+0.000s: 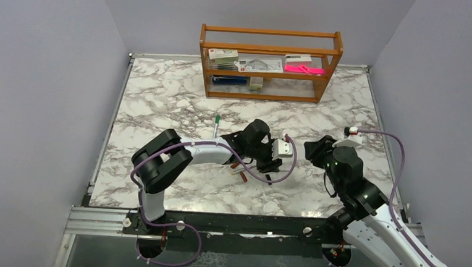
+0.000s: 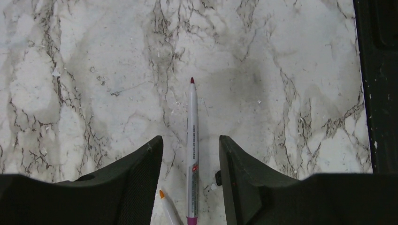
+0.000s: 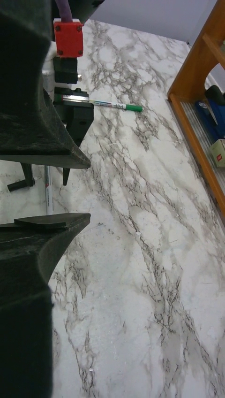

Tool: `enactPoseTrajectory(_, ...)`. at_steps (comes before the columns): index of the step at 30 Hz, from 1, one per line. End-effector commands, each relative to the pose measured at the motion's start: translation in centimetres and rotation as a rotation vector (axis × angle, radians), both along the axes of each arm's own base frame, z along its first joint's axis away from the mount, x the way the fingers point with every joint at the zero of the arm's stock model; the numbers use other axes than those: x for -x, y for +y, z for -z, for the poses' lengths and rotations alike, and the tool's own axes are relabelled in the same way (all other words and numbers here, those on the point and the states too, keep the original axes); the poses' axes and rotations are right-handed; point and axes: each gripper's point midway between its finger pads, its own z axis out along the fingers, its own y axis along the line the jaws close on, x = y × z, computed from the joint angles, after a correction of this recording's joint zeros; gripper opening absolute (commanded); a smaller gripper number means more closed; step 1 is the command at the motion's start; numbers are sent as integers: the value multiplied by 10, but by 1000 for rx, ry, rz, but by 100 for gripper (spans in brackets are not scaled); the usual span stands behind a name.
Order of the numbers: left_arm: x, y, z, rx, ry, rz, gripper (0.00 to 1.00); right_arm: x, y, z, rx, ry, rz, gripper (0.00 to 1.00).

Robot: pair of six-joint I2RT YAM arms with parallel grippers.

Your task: Insert the pens into the pen caps

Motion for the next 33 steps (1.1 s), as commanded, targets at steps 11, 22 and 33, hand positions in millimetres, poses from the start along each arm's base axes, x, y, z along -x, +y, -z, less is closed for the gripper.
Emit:
enactPoseTrajectory(11,-9,5,45,-188,-74,8,47,5,-12,13,52,9,23,40)
enactPoseTrajectory(22,-10,7,67,-263,-53,7,15,6,-14,16,60,12,27,40)
enactPoseTrajectory(33,-5,-15,49,-143,8,-11,0,4,-2,11,-10,-2,1,39)
